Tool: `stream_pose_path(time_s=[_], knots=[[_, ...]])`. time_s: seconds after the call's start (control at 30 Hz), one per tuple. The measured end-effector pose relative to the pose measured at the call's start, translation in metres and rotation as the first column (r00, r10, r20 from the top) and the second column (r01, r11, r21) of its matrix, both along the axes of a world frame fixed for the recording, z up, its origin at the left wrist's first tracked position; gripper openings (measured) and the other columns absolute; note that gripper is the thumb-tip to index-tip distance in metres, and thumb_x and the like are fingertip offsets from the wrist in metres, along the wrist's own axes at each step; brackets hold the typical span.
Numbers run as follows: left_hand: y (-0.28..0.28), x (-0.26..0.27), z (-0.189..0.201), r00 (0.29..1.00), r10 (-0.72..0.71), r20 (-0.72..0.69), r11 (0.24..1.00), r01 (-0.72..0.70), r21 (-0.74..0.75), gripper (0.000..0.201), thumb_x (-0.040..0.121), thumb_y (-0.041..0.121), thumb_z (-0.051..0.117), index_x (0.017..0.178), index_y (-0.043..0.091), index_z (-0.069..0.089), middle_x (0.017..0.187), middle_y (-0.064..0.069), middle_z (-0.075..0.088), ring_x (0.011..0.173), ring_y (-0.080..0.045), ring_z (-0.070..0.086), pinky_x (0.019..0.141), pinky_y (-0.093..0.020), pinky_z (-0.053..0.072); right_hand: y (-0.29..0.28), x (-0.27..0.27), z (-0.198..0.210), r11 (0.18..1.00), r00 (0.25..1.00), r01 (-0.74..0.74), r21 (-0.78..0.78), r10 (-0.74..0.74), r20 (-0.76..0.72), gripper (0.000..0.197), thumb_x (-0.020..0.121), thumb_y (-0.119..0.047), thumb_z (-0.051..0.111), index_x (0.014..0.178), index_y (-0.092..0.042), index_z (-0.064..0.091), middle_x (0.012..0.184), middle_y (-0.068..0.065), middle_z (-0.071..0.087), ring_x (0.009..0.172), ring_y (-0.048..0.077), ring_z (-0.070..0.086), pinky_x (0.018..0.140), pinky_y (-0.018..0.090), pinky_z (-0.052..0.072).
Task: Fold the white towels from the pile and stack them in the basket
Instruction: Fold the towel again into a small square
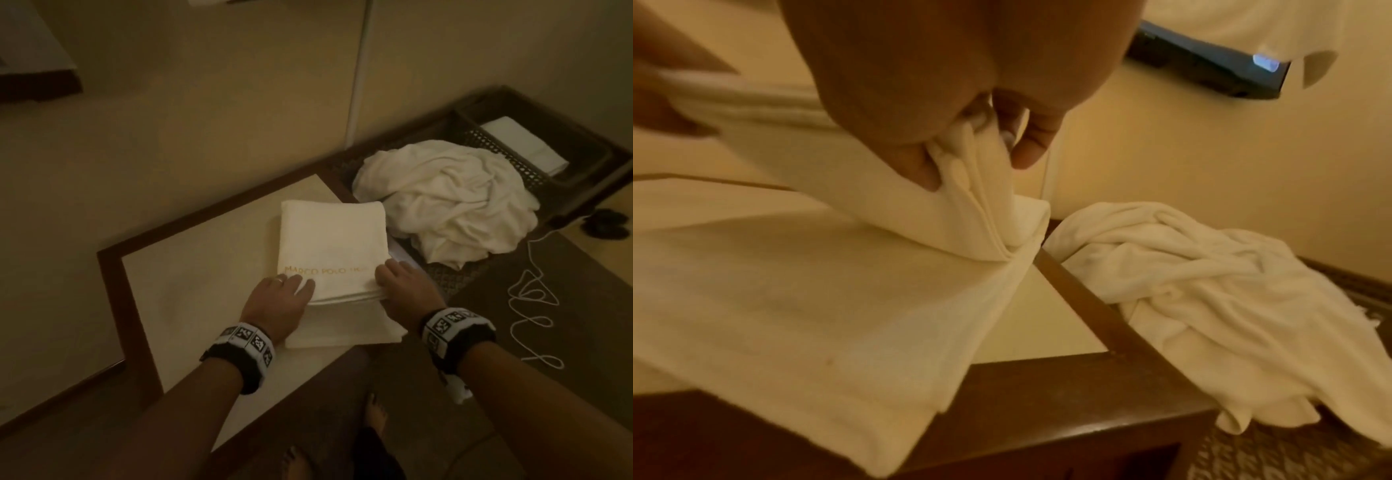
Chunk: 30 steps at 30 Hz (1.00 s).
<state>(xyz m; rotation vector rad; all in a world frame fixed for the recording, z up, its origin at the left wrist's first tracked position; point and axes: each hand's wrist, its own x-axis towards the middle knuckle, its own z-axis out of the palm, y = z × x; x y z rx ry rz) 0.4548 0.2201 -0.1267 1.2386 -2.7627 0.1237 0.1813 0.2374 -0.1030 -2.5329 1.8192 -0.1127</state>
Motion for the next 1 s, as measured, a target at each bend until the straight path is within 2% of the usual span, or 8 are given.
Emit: stream_pose_path(time_s=[0.1,0.3,0.43,0.57,0.63,0.83,0.93,1.0], knots=[[0.002,0.0,0.008,0.999,-0.034,-0.04,0.998,0.031,-0.059,0.046,0.082,0.017,0.051,0.124,0.011,0.065,0.119,-0.019,0.067,0.099,-0.038,0.067,0.079,-0.044,0.057,0.009,-0.008,0.002,0.997,0.999,-0.023,-0.072,0.021,-0.037,0.036,0.059,-0.008,0.076,0.084,-0.012,0.051,0.084,0.007,0.054,0.069,0.026,0.049,0.054,0.037,0.046],[0.05,-0.002,-0.037,0.992,-0.046,0.118,0.974,0.018,0.227,0.074,0.051,0.017,0.09,0.122,0.017,0.067,0.124,-0.014,0.066,0.106,-0.037,0.067,0.071,-0.042,0.059,0.049,-0.013,-0.042,0.981,0.981,0.005,0.193,0.032,-0.19,0.05,0.057,-0.027,0.082,0.096,-0.019,0.051,0.092,0.004,0.056,0.072,0.022,0.053,0.052,0.035,0.048],[0.042,0.004,-0.031,0.998,-0.043,0.045,0.987,0.035,0.156,0.056,0.061,0.012,0.086,0.114,0.008,0.07,0.116,-0.016,0.069,0.101,-0.037,0.069,0.063,-0.041,0.06,0.051,-0.011,-0.029,0.998,0.989,-0.007,0.056,0.016,-0.148,0.041,0.06,-0.026,0.076,0.095,-0.016,0.057,0.093,0.005,0.056,0.075,0.023,0.053,0.057,0.036,0.048],[0.046,0.012,-0.026,0.988,-0.132,0.075,0.985,0.122,0.12,0.039,0.082,0.029,0.065,0.113,0.007,0.064,0.111,-0.018,0.067,0.098,-0.038,0.067,0.075,-0.045,0.059,0.058,-0.006,-0.033,0.999,0.992,-0.027,-0.039,0.022,-0.122,0.03,0.07,-0.023,0.065,0.097,-0.017,0.051,0.093,0.008,0.053,0.077,0.026,0.049,0.065,0.039,0.046],[0.051,0.012,-0.025,0.981,-0.129,0.147,0.981,0.105,0.161,0.047,0.074,0.038,0.074,0.112,0.011,0.063,0.111,-0.016,0.066,0.099,-0.038,0.065,0.077,-0.045,0.057,0.064,-0.004,-0.041,0.997,0.988,-0.073,0.002,0.073,-0.138,0.032,0.07,-0.02,0.068,0.097,-0.018,0.053,0.093,0.006,0.054,0.077,0.025,0.049,0.065,0.038,0.048],[0.049,0.003,-0.026,0.991,-0.085,0.104,0.987,0.069,0.146,0.055,0.056,0.015,0.087,0.099,0.019,0.051,0.091,-0.009,0.061,0.076,-0.032,0.061,0.06,-0.038,0.05,0.073,0.001,-0.033,0.999,0.997,-0.009,-0.039,0.006,-0.077,0.025,0.071,-0.017,0.069,0.092,-0.016,0.056,0.09,0.006,0.055,0.075,0.024,0.049,0.064,0.038,0.046],[0.051,0.003,-0.028,0.99,-0.072,0.121,0.981,0.048,0.189,0.059,0.054,0.017,0.086,0.098,0.021,0.048,0.088,-0.007,0.06,0.075,-0.03,0.06,0.057,-0.037,0.049,0.089,-0.001,-0.047,0.995,0.991,-0.057,0.085,0.067,-0.117,0.028,0.071,-0.019,0.069,0.095,-0.019,0.057,0.095,0.004,0.055,0.079,0.022,0.051,0.066,0.037,0.049],[0.049,0.002,-0.021,0.984,-0.074,0.165,0.97,0.032,0.241,0.048,0.067,0.038,0.078,0.104,0.022,0.051,0.097,-0.005,0.06,0.086,-0.029,0.06,0.065,-0.04,0.048,0.098,-0.005,-0.052,0.977,0.989,-0.066,0.203,0.091,-0.116,0.028,0.07,-0.03,0.064,0.096,-0.022,0.056,0.097,0.001,0.054,0.082,0.02,0.052,0.068,0.036,0.049]])
